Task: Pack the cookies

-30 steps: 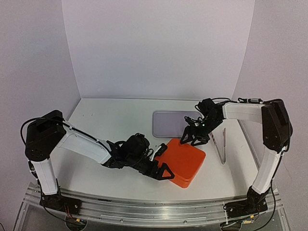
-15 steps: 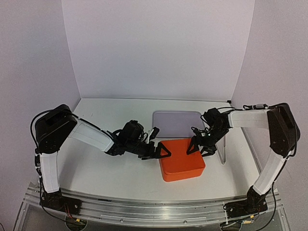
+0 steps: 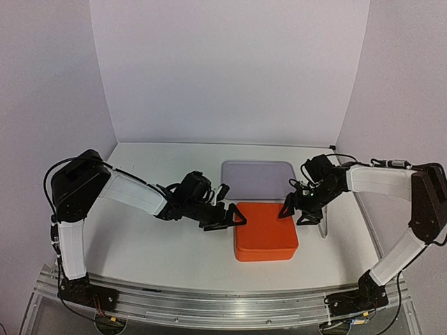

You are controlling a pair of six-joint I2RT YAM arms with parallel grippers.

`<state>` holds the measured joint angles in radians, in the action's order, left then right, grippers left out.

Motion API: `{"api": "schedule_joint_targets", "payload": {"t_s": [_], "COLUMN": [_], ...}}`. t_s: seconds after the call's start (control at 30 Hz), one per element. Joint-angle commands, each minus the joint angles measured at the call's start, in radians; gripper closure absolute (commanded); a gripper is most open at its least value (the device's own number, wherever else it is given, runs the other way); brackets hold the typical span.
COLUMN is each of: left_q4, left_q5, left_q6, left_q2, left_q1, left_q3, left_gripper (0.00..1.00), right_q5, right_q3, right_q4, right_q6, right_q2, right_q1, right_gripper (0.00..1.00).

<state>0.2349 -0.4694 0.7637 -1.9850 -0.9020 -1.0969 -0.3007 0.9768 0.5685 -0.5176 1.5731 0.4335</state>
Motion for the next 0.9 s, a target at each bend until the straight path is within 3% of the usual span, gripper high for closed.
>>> {"api": "schedule_joint_targets", "payload": {"t_s": [0.0, 0.47, 0.63, 0.87], "left_q4": [-0.079, -0.067, -0.071, -0.09], "left_q5": [0.013, -0.076, -0.096, -0.13], "left_q6": [0.048, 0.088, 0.096, 0.094], "left_q2": [0.081, -0.012, -0.037, -0.073], "left_q1": [0.002, -0.006, -0.009, -0.015], "left_q3": [-0.01, -0.08, -0.101, -0.138], "left_gripper": [0.06, 0.14, 0.24, 0.39], "right_q5": [-0.004, -0.017, 0.017, 0.018], "right_q3": [0.005, 0.047, 0.064, 0.103], "right_q4": [-0.012, -0.011, -0.01, -0.01], "right_q6": [-0.022, -0.02, -0.02, -0.03], "right_q2": [-0.011, 0.035, 0.039, 0.107], "right_q1": [0.006, 0.05, 0.087, 0.151], "right_gripper": [0.28, 0.45, 0.61, 0.67]}}
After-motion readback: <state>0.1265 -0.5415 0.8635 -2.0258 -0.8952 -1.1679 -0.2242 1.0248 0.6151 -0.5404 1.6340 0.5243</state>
